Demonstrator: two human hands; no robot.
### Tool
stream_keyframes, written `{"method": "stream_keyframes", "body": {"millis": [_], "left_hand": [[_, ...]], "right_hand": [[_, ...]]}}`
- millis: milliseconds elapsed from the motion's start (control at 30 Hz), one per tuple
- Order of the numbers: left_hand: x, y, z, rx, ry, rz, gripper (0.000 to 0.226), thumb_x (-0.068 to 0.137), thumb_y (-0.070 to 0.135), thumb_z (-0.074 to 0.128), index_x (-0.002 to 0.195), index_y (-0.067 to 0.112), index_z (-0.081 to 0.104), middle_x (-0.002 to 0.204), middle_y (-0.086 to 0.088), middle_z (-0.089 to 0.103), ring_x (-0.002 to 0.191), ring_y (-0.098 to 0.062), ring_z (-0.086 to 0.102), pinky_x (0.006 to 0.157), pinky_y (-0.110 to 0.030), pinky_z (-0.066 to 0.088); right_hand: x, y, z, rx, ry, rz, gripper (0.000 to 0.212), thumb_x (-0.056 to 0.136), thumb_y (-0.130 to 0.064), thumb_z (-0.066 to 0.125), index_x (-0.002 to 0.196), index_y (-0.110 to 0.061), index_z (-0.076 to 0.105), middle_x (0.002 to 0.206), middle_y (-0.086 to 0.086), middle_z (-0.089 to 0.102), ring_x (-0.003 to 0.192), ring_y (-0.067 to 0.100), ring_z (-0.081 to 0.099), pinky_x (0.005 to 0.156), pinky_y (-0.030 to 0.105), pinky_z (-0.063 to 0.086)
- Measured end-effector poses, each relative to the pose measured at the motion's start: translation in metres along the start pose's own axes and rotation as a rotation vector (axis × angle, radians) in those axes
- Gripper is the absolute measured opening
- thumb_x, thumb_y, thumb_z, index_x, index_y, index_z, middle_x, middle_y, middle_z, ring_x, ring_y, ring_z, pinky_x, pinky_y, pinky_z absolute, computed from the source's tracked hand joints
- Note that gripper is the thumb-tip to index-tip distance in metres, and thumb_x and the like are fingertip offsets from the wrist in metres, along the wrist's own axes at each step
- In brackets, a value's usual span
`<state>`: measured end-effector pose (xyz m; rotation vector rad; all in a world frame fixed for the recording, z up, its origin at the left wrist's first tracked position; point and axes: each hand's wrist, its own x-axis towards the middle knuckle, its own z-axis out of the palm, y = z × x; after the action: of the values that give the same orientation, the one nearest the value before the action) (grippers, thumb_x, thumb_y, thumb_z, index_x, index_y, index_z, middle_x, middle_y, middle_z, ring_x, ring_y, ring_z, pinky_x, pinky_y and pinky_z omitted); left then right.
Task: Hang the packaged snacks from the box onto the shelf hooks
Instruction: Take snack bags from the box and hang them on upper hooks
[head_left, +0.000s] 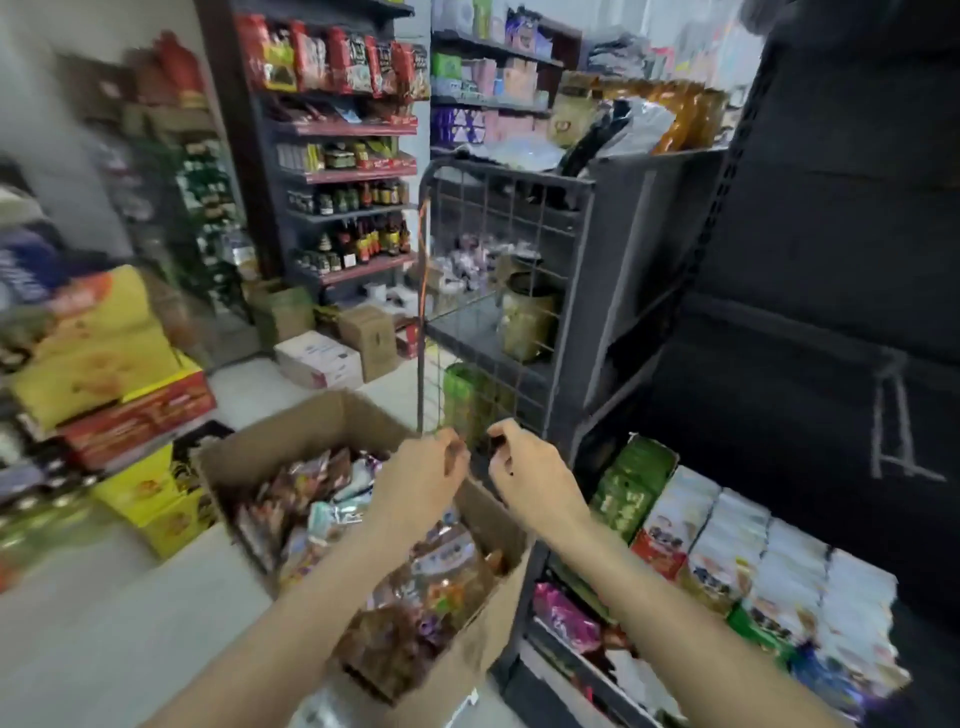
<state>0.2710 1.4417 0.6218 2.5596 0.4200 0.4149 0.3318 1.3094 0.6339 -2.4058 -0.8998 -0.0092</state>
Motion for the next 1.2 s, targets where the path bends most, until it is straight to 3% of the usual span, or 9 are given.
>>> {"method": "stream_keyframes", "body": {"millis": [267, 500, 600, 700, 767, 900, 1067, 1133, 1200], "left_hand": [[-0.045, -0.119, 0.020, 0.101, -0.380, -0.206, 0.030, 0.099, 0.022, 0.040, 0.111, 0.006, 0.062, 0.099, -0.016, 0.067, 0.092, -0.030, 0.062, 0.079, -0.036, 0.047], [-0.042, -0.142, 0.053, 0.067, -0.444, -0.234, 0.032, 0.096, 0.010, 0.046, 0.127, 0.009, 0.053, 0.114, -0.015, 0.063, 0.097, -0.029, 0.062, 0.081, -0.036, 0.051], [-0.038, -0.144, 0.060, 0.132, -0.435, -0.290, 0.029, 0.092, 0.007, 0.051, 0.121, 0.007, 0.050, 0.113, -0.016, 0.059, 0.100, -0.033, 0.058, 0.082, -0.043, 0.051], [-0.034, -0.143, 0.061, 0.260, -0.354, -0.371, 0.009, 0.088, -0.001, 0.048, 0.090, 0.005, 0.054, 0.097, -0.015, 0.059, 0.097, -0.034, 0.056, 0.081, -0.045, 0.047], [-0.032, -0.144, 0.063, 0.287, -0.324, -0.402, 0.017, 0.085, -0.004, 0.048, 0.074, 0.009, 0.049, 0.092, -0.014, 0.059, 0.095, -0.034, 0.056, 0.082, -0.045, 0.047], [-0.025, -0.157, 0.067, 0.192, -0.369, -0.422, 0.015, 0.087, 0.004, 0.057, 0.087, 0.005, 0.071, 0.105, -0.013, 0.064, 0.110, -0.030, 0.054, 0.088, -0.042, 0.050], [-0.028, -0.152, 0.061, 0.212, -0.423, -0.390, 0.020, 0.092, 0.006, 0.050, 0.103, 0.004, 0.066, 0.126, -0.014, 0.047, 0.121, -0.030, 0.045, 0.097, -0.043, 0.042], [-0.028, -0.139, 0.051, 0.248, -0.364, -0.301, 0.022, 0.091, -0.001, 0.045, 0.109, 0.002, 0.056, 0.117, -0.017, 0.055, 0.111, -0.033, 0.053, 0.084, -0.039, 0.045], [-0.022, -0.121, 0.037, 0.251, -0.266, -0.182, 0.025, 0.089, -0.007, 0.040, 0.112, 0.002, 0.046, 0.099, -0.019, 0.060, 0.093, -0.037, 0.060, 0.070, -0.040, 0.042]], "right_hand": [[0.003, 0.005, 0.123, -0.201, -0.502, 0.111, 0.044, 0.091, -0.012, 0.048, 0.135, -0.010, 0.044, 0.129, 0.015, 0.042, 0.124, 0.034, 0.039, 0.100, 0.040, 0.040], [0.015, 0.019, 0.132, -0.243, -0.496, 0.115, 0.009, 0.080, -0.013, 0.070, 0.078, -0.017, 0.062, 0.094, 0.003, 0.064, 0.093, 0.023, 0.061, 0.076, 0.037, 0.051], [0.021, 0.026, 0.127, -0.200, -0.489, 0.129, 0.004, 0.083, -0.011, 0.067, 0.082, -0.010, 0.063, 0.091, 0.005, 0.066, 0.090, 0.023, 0.063, 0.072, 0.032, 0.046], [0.027, 0.030, 0.117, -0.142, -0.425, 0.111, 0.007, 0.087, -0.015, 0.064, 0.082, -0.013, 0.059, 0.092, 0.003, 0.061, 0.094, 0.025, 0.059, 0.076, 0.034, 0.043], [0.031, 0.030, 0.109, -0.088, -0.396, 0.102, 0.014, 0.087, -0.017, 0.065, 0.077, -0.019, 0.057, 0.091, 0.003, 0.062, 0.095, 0.025, 0.060, 0.076, 0.032, 0.043], [0.035, 0.026, 0.101, -0.024, -0.378, 0.083, 0.013, 0.087, -0.016, 0.066, 0.077, -0.021, 0.060, 0.100, 0.005, 0.068, 0.098, 0.023, 0.061, 0.082, 0.033, 0.046], [0.036, 0.023, 0.095, -0.027, -0.414, 0.030, 0.012, 0.088, -0.013, 0.065, 0.078, -0.020, 0.062, 0.093, 0.001, 0.065, 0.099, 0.021, 0.061, 0.077, 0.026, 0.038], [0.036, 0.020, 0.089, -0.060, -0.440, -0.037, 0.014, 0.088, -0.013, 0.065, 0.078, -0.021, 0.061, 0.098, 0.000, 0.060, 0.102, 0.022, 0.060, 0.081, 0.029, 0.041], [0.037, 0.014, 0.085, -0.102, -0.433, -0.143, 0.015, 0.088, -0.015, 0.065, 0.078, -0.024, 0.060, 0.127, 0.003, 0.052, 0.112, 0.021, 0.056, 0.094, 0.036, 0.044]]}}
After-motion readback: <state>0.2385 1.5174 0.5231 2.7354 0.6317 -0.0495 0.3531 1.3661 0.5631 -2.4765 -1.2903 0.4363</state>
